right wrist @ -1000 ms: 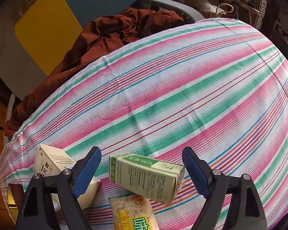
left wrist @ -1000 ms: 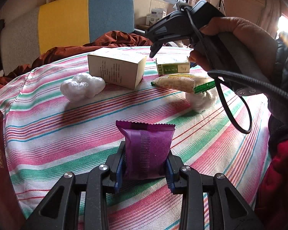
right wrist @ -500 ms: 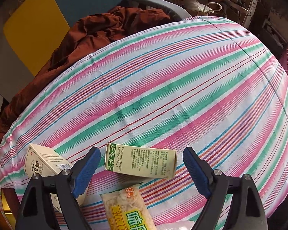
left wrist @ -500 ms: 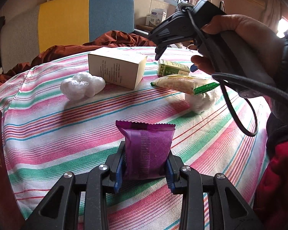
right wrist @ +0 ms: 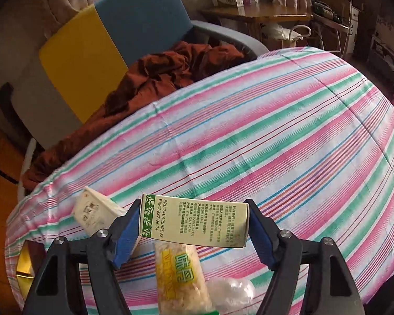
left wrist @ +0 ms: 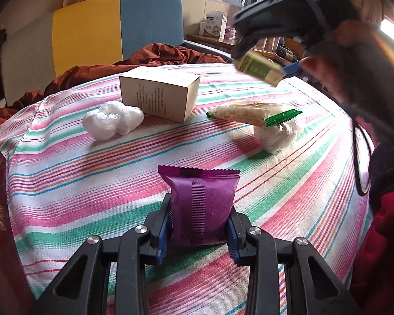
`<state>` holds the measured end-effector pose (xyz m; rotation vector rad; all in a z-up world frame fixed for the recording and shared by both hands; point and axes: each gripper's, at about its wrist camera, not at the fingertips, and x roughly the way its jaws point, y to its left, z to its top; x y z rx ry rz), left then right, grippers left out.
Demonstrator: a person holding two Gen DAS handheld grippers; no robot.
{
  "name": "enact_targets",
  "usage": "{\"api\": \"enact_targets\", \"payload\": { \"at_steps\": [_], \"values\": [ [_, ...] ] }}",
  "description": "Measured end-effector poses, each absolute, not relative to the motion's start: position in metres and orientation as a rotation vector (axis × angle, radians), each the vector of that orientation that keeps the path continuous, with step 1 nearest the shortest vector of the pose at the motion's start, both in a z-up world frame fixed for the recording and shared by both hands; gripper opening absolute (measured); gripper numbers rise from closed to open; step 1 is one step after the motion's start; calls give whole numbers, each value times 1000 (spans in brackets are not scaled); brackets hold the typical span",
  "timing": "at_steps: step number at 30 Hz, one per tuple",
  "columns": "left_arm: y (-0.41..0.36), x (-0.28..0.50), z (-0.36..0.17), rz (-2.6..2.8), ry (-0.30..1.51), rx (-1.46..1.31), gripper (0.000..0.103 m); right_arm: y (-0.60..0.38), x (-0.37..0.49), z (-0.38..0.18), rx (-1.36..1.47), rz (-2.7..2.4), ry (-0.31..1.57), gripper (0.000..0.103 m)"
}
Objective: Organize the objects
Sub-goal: 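Lift the green-and-white box with right while left carries the purple packet toward the tray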
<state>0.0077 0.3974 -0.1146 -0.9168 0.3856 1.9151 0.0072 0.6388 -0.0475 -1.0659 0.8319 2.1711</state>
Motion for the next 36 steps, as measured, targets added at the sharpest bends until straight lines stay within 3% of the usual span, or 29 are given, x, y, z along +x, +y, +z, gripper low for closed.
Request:
{"api": "enact_targets", "payload": {
  "at_steps": [6,20,36],
  "values": [
    [393,12,-114,1935,422,-898,37,594,45,-36,-909,2312,754,76],
    [383,28,-103,2011,496,-884,33,600,48,-46,-944,2314,774,76],
    [318,40,-20,2146,353,-774,33,582,41,-42,-958,2376,687,76]
  ]
}}
